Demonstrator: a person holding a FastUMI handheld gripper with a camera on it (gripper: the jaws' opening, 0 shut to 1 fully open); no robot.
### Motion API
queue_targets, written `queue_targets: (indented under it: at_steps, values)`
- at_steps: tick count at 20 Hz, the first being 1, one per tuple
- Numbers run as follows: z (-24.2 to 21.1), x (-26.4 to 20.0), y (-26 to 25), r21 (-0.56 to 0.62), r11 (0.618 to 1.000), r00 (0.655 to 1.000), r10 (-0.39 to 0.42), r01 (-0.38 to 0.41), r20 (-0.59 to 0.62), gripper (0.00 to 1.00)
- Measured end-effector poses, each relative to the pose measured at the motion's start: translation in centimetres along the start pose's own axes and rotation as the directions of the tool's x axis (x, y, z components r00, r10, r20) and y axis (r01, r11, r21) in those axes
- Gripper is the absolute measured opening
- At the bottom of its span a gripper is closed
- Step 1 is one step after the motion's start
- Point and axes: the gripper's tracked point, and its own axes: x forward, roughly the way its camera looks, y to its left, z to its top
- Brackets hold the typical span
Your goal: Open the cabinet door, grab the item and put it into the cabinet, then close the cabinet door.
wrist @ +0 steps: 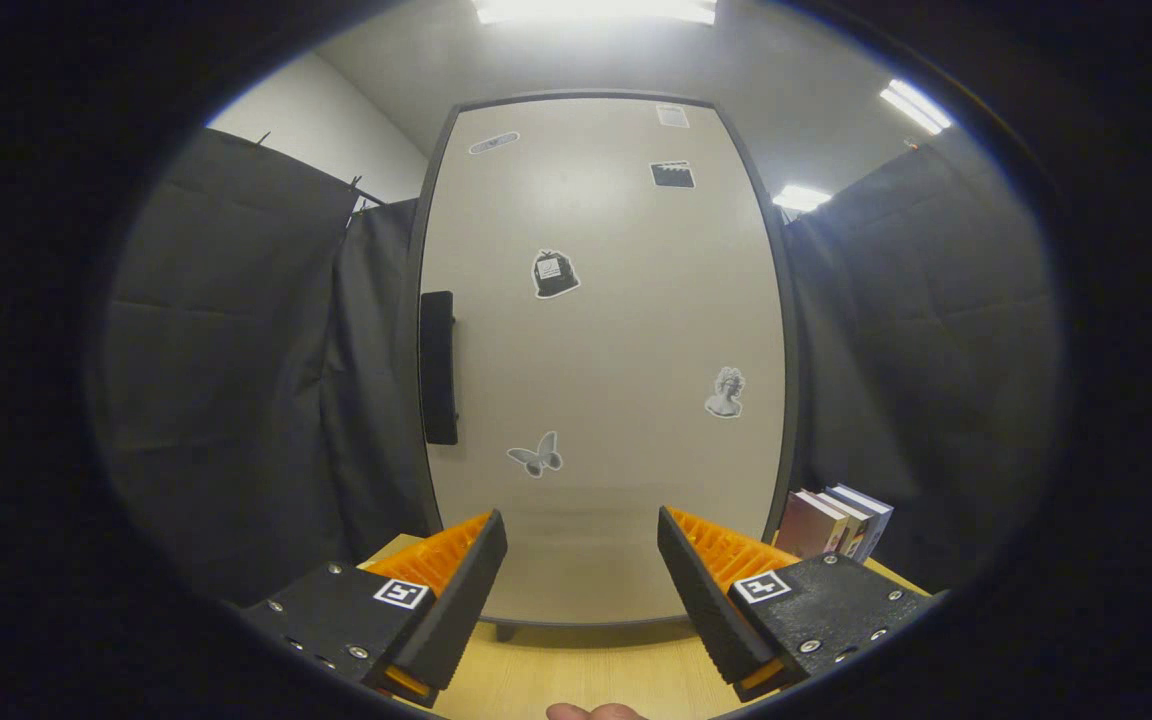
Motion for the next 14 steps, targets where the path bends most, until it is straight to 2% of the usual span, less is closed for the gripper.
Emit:
queue_targets:
  at_steps: [4,8,14]
  values:
    - [1.7,3.0,1.6,0.009,1.000,1.000,0.015,-0.015,-0.014,0.94]
    - [3.9,5.4,4.6,0.002,0.998,0.998,0.069,-0.069,-0.005,0.94]
    - [6.6,8.6,10.7,-0.090,0.984,0.986,0.159,-0.154,0.049,0.94]
